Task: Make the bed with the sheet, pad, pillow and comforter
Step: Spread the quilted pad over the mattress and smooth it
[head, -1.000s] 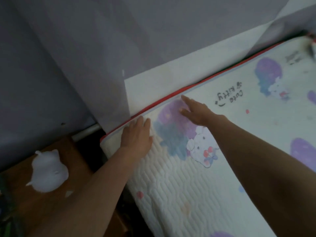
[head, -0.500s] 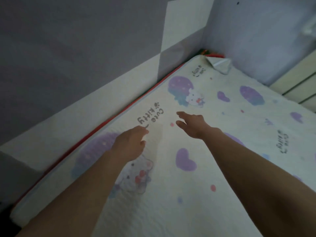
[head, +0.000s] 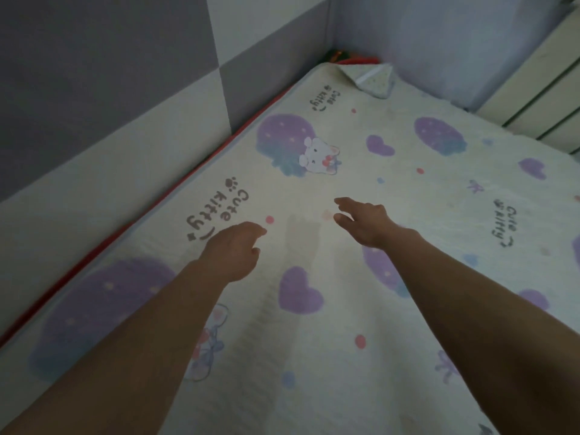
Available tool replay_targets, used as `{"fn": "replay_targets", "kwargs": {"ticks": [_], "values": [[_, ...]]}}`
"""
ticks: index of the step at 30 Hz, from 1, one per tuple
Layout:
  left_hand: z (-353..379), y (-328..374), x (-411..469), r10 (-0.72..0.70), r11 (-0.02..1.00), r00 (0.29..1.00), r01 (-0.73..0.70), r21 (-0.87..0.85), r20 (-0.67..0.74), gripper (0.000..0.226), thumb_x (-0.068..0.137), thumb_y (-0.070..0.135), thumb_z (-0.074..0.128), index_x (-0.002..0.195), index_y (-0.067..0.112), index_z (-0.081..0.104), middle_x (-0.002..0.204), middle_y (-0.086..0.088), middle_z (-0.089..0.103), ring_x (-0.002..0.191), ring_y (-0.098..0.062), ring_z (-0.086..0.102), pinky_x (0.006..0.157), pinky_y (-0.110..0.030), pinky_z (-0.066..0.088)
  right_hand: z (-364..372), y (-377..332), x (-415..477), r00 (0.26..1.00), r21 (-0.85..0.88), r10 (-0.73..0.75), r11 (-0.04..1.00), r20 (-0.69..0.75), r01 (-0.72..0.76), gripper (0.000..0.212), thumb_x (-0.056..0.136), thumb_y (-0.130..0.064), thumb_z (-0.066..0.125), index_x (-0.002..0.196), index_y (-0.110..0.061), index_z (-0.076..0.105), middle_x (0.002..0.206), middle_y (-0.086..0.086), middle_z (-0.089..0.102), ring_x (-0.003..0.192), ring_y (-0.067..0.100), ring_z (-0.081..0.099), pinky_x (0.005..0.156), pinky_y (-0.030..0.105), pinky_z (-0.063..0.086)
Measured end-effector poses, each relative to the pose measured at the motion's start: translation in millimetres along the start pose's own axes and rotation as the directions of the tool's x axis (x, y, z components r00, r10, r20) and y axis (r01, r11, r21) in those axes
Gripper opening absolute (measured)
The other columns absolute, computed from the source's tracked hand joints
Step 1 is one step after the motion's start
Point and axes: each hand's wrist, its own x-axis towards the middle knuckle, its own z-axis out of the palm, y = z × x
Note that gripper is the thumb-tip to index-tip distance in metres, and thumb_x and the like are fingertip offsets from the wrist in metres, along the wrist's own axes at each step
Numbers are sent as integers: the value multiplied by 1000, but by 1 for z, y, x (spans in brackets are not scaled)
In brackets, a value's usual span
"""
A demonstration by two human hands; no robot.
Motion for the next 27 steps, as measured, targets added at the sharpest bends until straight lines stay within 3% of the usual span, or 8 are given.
{"fn": "replay_targets", "kwargs": {"ticks": [7,16,22,27], "values": [[7,21,53,48,999,999,-47,-19,14,44,92,13,54,135,17,50,143,0,46,130,-17,44,110,-28,30,6,39,17,998,81,55,995,10,-55,49,101,-42,35,146,-24,31,143,-1,49,129,23,46,106,36,24],[-9,71,167,134,991,990,-134,18,42,43,95,22,51,138,24,45,142,4,47,128,-17,45,105,-29,34,-27,92,52,985,144,171,975,-9,-168,48,101,-41,36,146,-23,32,143,-1,48,131,23,44,106,35,23],[-8,62,292,182,982,980,-185,40,81,43,95,19,50,137,22,45,140,-4,50,125,-26,48,101,-30,36,-29,131,145,970,182,241,955,-7,-236,47,100,-41,38,144,-24,34,141,0,50,128,23,46,105,36,26],[12,32,403,229,970,965,-238,58,125,52,96,19,48,145,23,33,149,-2,38,135,-22,37,107,-30,29,-16,150,241,967,173,256,953,-17,-249,49,101,-39,38,146,-21,32,141,8,50,128,28,47,107,37,30]]}}
